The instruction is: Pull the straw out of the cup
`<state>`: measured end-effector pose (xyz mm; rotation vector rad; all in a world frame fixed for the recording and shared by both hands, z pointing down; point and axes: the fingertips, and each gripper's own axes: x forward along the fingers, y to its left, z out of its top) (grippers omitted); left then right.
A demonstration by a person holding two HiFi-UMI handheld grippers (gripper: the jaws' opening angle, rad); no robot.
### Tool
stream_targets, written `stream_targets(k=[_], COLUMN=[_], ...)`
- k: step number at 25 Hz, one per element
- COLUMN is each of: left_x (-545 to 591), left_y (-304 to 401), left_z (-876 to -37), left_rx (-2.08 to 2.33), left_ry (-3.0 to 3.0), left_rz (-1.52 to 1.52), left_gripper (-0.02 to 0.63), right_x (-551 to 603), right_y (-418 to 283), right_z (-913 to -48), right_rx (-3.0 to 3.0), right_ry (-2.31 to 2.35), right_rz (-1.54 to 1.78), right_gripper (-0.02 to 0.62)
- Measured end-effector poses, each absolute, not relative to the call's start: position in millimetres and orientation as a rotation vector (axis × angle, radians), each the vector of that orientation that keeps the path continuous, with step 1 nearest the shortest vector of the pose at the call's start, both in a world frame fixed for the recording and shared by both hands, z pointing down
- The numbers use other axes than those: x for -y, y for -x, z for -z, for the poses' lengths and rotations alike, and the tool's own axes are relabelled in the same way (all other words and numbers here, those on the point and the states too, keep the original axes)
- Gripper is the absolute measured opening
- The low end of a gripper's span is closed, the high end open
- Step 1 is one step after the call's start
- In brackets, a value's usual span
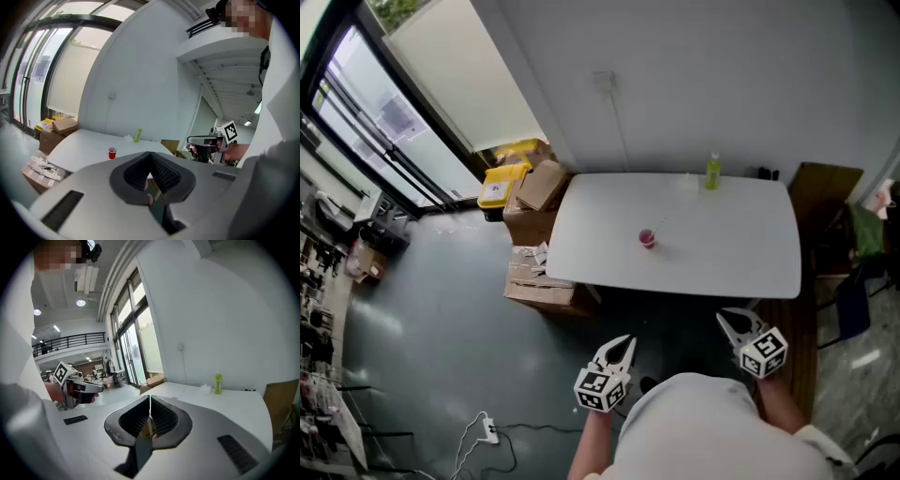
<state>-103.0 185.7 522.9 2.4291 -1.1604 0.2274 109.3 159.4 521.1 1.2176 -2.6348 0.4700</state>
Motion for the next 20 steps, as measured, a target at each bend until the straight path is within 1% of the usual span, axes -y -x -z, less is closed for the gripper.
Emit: stream_targets(k=[20], left_x=[-187.9], left_y=[101.9], left_z=[-527.8], left_rx=[1.166], left_ry=[-2.404], left_rz=[-0.238], left_gripper=[0.002], right_x=[-155.8], right_y=[-108.2], right_z=[-518.5], right_rx=[2.633], right_ry=[-1.221], right_rz=[-0.483], right_gripper=[0.04])
